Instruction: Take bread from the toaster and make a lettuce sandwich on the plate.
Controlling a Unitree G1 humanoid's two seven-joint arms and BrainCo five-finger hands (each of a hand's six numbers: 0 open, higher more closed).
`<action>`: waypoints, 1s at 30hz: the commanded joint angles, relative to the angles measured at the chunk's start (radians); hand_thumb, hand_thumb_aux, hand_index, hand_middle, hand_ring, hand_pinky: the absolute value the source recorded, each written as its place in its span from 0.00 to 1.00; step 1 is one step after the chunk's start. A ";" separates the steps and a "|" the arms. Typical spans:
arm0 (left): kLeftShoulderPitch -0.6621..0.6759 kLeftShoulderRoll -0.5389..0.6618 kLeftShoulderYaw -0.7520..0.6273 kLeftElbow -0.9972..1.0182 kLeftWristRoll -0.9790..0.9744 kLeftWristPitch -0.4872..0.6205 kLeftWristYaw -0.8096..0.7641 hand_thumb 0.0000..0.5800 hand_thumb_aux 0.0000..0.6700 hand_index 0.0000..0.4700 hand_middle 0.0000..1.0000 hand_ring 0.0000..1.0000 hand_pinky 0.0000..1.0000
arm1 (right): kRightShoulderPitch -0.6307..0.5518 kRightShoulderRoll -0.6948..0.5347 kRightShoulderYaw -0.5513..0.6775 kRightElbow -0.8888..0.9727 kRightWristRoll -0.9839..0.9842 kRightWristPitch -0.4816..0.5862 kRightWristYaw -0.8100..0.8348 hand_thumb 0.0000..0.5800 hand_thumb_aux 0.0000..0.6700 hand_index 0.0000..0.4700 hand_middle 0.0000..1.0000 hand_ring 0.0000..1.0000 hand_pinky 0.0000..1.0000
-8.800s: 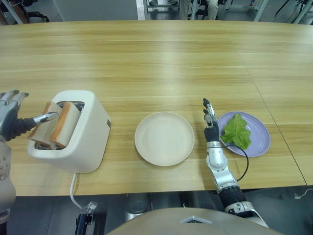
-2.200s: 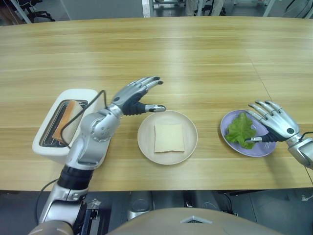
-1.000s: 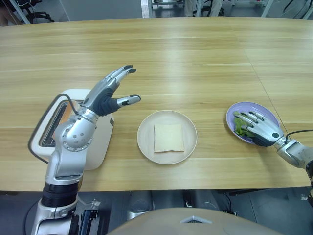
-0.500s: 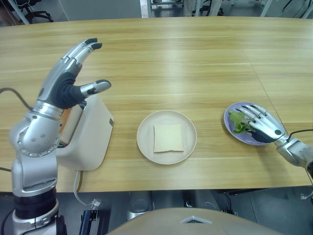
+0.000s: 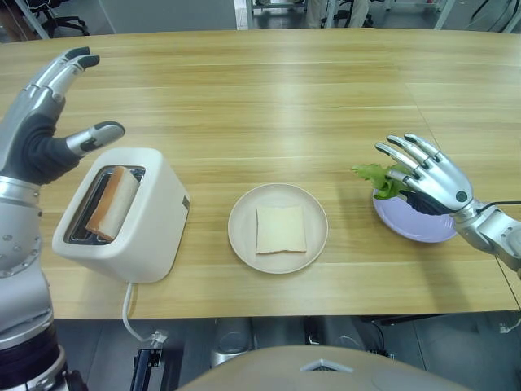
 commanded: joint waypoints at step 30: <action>0.072 0.050 0.027 0.081 0.034 -0.005 -0.016 0.00 0.00 0.00 0.00 0.00 0.00 | -0.250 0.584 0.354 0.388 -0.202 0.021 -0.010 1.00 1.00 0.98 0.00 0.00 0.00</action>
